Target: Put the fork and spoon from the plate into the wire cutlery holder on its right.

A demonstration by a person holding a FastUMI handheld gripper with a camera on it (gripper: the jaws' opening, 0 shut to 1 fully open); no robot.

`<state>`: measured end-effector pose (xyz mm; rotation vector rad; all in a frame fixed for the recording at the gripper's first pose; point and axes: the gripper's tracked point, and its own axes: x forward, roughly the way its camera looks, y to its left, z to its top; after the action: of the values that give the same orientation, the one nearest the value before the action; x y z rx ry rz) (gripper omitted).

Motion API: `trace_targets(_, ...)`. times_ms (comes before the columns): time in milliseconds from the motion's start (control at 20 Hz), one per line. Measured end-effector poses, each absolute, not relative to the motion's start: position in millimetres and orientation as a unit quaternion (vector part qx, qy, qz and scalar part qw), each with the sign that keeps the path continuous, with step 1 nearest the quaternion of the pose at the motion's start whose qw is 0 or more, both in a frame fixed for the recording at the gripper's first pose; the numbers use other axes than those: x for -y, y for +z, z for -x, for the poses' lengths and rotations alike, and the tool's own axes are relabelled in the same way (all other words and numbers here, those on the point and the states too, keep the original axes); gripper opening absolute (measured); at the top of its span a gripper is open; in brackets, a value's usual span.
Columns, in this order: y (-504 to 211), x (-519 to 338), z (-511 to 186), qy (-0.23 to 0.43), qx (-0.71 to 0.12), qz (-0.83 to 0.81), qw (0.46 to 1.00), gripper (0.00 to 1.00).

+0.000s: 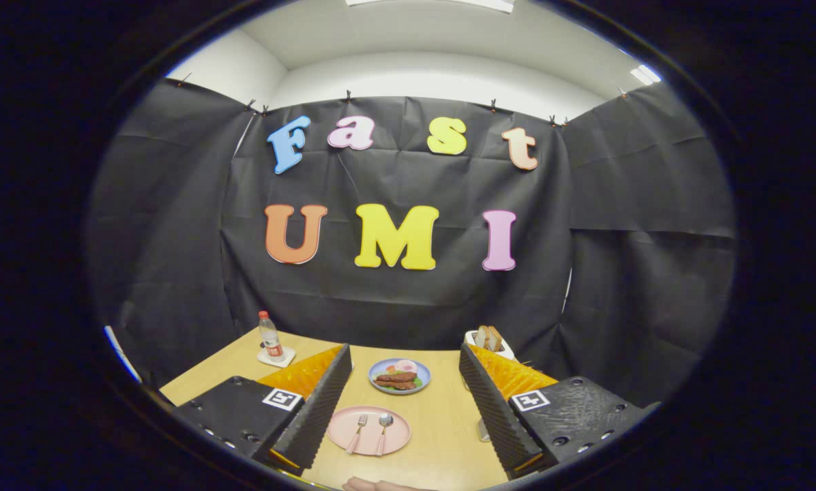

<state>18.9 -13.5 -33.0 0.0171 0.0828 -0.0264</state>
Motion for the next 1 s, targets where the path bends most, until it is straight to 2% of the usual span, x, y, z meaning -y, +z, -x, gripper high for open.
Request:
trace_targets(300,-96,14,-50,-0.012,-0.086,-0.007,0.996,0.95)
trace_targets(600,-209,-1,-95,-0.002,-0.189,-0.007,0.982,0.95)
trace_targets(900,-315,-19,-141,0.014,-0.299,-0.011,0.954,0.91)
trace_targets(1000,-345,-20,-150,0.015,-0.335,-0.013,0.942,0.81)
